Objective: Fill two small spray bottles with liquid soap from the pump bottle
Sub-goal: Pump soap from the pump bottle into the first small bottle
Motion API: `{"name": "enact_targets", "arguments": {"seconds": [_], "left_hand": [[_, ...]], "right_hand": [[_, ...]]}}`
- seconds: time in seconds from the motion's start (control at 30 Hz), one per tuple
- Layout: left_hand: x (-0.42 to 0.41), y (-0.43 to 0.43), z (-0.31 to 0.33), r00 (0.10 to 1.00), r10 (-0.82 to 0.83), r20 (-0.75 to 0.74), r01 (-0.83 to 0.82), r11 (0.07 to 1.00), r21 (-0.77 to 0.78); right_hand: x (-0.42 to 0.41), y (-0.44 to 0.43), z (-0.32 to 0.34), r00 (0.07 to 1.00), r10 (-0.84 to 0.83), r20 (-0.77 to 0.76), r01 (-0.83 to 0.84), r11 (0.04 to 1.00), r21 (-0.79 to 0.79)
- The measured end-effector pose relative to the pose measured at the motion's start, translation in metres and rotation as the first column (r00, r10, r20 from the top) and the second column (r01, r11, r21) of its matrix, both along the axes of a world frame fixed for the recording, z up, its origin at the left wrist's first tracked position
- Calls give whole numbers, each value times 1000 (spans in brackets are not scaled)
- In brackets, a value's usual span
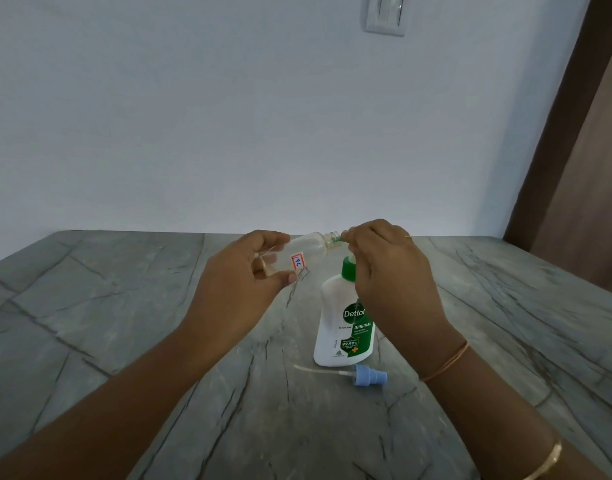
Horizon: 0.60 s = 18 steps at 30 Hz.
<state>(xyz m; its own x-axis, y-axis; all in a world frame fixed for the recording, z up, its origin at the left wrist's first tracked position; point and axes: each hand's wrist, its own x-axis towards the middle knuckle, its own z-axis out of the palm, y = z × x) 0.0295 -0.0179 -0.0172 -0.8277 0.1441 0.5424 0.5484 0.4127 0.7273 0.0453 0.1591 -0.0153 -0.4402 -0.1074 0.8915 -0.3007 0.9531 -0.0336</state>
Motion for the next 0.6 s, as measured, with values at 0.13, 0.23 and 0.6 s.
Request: {"name": "enact_targets", "arguments": {"seconds": [0.13, 0.23, 0.6], "left_hand": [[0, -1, 2, 1000, -5, -4, 5, 1000, 14], [1, 0, 1, 1000, -16, -4, 16, 1000, 16], [0, 1, -2, 998, 23, -56, -28, 995, -100]], "right_hand": [[0, 2, 8, 1000, 18, 25, -18, 1000, 10], [-1, 1, 6, 1000, 3, -1, -3, 1000, 25], [-3, -3, -17, 997, -42, -67, 40, 999, -19]]}}
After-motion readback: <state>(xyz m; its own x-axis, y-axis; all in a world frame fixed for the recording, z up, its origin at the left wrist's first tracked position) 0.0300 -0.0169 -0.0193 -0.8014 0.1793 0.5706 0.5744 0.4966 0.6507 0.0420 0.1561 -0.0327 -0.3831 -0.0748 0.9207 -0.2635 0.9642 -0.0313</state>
